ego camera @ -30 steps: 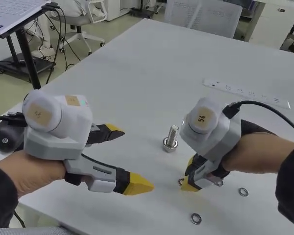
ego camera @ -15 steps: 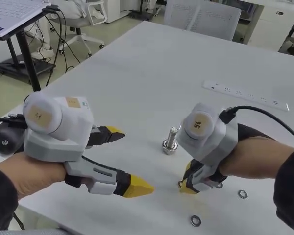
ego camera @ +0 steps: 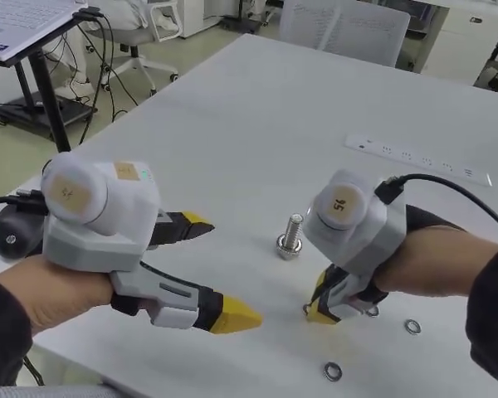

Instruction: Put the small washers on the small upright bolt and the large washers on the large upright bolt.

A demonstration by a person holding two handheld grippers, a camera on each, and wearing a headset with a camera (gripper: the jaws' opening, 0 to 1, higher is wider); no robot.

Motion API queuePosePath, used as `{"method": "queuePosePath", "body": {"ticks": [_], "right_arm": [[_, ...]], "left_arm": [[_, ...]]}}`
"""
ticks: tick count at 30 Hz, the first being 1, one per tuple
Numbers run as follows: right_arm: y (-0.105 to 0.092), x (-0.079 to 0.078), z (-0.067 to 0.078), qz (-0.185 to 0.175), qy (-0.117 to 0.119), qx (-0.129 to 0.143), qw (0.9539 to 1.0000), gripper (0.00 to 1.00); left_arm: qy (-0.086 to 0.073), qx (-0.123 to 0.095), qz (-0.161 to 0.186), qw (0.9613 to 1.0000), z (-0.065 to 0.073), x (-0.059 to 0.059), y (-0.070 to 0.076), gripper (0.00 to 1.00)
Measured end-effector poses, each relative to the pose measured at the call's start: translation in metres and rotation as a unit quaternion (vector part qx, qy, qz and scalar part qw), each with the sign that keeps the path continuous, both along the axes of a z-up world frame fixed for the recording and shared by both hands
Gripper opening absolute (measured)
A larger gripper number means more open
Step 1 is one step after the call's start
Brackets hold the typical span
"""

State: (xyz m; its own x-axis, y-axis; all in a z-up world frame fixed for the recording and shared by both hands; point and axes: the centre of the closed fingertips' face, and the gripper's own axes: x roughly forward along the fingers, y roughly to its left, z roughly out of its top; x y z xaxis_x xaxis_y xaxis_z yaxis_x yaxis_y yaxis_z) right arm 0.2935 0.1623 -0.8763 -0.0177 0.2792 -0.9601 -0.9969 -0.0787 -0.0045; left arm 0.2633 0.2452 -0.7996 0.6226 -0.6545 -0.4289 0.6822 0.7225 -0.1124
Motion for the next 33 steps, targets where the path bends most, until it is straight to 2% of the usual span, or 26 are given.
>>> {"method": "queuePosePath", "body": {"ticks": [10,17,33], "right_arm": [[-0.005,0.001,0.0,-0.006,0.002,-0.001,1.0,0.14],[-0.009,0.0,0.001,-0.011,0.003,-0.001,0.9999,0.14],[-0.019,0.0,0.015,-0.035,-0.002,0.013,0.9993,0.14]], "left_arm": [[0.006,0.004,-0.009,0.9999,-0.004,-0.001,-0.003,0.84],[0.01,0.016,-0.027,0.9995,-0.006,-0.004,-0.009,0.85],[0.008,0.024,-0.054,0.9982,-0.002,-0.004,-0.021,0.85]]}}
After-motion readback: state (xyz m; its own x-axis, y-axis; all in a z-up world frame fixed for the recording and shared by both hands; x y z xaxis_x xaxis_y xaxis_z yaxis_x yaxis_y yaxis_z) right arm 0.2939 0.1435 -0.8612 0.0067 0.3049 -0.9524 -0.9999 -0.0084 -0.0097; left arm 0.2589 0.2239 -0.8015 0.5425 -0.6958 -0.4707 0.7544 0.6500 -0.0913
